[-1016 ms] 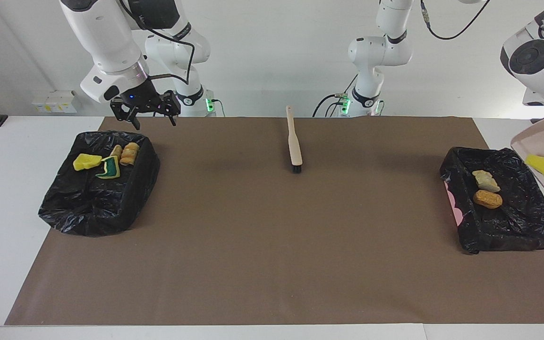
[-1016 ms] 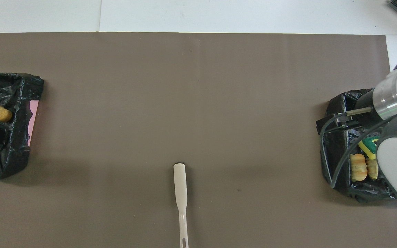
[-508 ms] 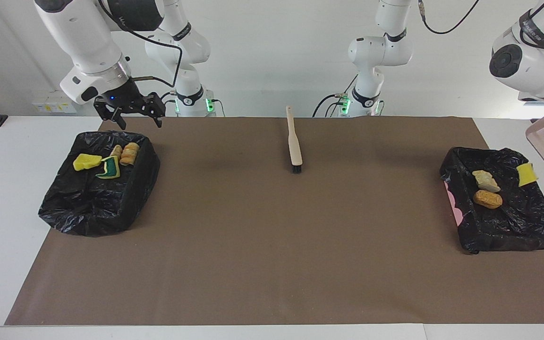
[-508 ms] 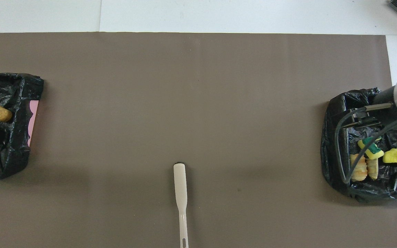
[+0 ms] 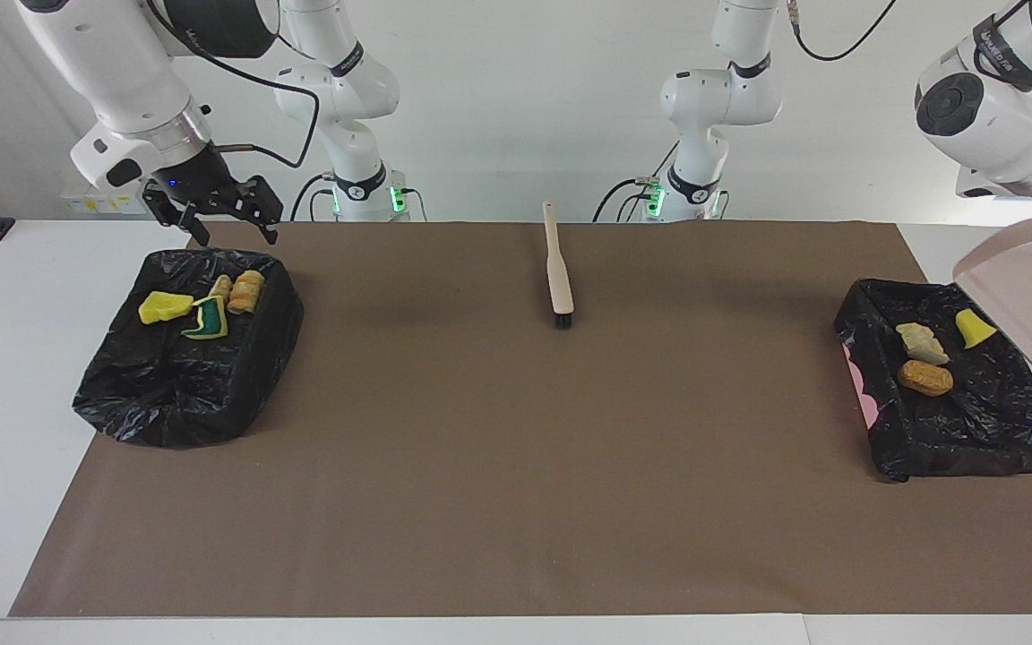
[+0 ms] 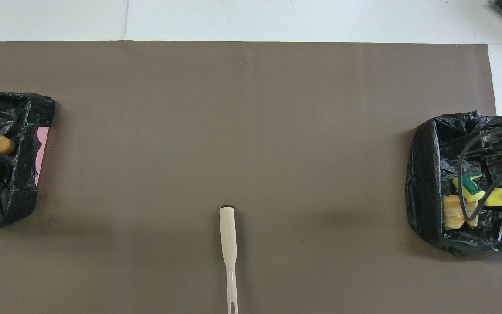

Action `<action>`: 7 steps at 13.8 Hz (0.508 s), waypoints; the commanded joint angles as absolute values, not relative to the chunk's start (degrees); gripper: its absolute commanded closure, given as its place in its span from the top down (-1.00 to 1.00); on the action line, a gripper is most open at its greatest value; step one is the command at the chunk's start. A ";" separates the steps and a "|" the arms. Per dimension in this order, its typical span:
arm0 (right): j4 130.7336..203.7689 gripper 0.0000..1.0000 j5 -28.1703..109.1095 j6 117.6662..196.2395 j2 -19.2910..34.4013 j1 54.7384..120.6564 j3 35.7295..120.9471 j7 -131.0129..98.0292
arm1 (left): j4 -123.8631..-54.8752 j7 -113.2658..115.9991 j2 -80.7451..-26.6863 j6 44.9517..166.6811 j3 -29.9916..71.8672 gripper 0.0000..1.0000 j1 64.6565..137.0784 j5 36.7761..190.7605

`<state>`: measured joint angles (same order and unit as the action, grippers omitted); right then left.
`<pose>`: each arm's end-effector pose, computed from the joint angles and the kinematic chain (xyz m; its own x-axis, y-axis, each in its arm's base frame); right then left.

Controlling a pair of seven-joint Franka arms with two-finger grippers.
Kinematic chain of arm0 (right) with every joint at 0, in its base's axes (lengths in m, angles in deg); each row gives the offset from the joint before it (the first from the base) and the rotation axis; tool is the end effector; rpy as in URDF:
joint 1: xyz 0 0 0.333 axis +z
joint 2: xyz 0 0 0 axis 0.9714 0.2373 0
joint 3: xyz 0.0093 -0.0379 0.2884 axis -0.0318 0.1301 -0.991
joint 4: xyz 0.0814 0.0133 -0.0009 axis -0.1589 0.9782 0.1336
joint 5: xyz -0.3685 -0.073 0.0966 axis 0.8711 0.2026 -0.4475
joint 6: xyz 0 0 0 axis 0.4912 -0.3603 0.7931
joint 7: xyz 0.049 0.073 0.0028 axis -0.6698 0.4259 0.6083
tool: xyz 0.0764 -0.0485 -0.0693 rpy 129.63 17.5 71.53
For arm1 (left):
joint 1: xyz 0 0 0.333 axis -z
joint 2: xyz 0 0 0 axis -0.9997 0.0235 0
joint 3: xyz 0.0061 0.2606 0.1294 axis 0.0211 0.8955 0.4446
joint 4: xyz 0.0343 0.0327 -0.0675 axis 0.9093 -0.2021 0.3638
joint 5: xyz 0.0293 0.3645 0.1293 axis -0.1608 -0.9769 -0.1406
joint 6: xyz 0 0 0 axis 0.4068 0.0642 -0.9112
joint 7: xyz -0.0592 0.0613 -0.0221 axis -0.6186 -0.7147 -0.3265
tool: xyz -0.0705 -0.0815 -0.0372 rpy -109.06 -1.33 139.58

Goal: Sweep and dump trash in bin

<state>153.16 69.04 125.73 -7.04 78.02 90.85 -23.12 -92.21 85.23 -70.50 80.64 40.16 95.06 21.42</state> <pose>0.5439 -0.0294 0.5854 0.9970 -0.0341 -0.0693 -0.0367 -0.9987 -0.0361 0.5297 0.1634 0.5485 0.1997 -0.4966 -0.8447 -0.9699 0.0227 -0.2426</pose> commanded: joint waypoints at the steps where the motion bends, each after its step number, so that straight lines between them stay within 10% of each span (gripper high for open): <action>1: 152.71 1.00 67.37 125.49 -7.08 76.62 90.64 -24.30 | -93.11 78.80 -71.95 76.08 37.16 -1.00 95.77 31.02; 7: 152.62 1.00 68.34 126.28 -7.26 77.50 90.37 -26.86 | -93.72 72.38 -71.69 75.63 33.99 -1.00 95.77 56.60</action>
<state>152.93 68.66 125.79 -7.10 77.69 90.59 -25.70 -92.50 75.75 -70.50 76.14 34.59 95.24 51.31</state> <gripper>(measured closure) 0.000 0.687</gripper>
